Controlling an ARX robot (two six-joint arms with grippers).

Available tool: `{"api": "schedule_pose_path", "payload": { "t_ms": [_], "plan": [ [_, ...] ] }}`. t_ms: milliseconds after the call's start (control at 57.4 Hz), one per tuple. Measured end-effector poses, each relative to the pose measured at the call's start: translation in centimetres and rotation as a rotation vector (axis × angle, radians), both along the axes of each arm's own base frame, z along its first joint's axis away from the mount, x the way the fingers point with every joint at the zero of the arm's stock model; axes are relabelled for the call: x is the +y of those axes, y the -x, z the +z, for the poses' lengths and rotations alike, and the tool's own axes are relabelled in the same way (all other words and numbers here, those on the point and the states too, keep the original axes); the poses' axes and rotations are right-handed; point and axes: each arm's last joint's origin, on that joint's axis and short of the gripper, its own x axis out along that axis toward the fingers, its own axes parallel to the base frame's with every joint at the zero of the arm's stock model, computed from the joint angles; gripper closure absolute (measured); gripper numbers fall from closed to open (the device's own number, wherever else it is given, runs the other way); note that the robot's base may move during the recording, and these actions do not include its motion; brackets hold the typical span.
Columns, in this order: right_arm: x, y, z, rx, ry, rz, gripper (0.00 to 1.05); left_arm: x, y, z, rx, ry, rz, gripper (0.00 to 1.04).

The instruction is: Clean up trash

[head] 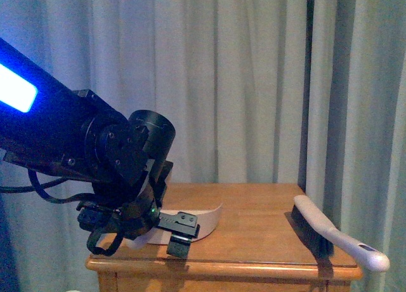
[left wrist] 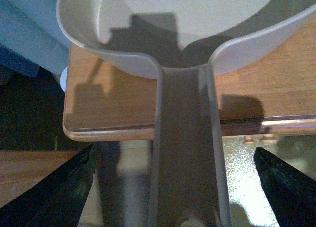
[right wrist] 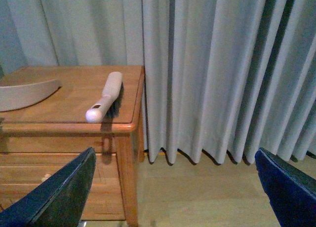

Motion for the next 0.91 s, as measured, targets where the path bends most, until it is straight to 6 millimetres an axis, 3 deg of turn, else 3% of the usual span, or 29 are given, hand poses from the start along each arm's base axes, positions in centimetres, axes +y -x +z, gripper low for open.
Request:
{"api": "schedule_pose_path", "payload": {
  "t_ms": [244, 645, 906],
  "plan": [
    [0.0, 0.0, 0.0, 0.0, 0.0, 0.0, 0.07, 0.31, -0.28, -0.58, 0.007, -0.005, 0.001, 0.11],
    [0.0, 0.0, 0.0, 0.0, 0.0, 0.0, 0.07, 0.07, -0.34, -0.46, -0.005, 0.004, -0.026, 0.76],
    [0.0, 0.0, 0.0, 0.0, 0.0, 0.0, 0.07, -0.09, -0.04, 0.13, -0.064, 0.029, -0.04, 0.77]
  ]
}}
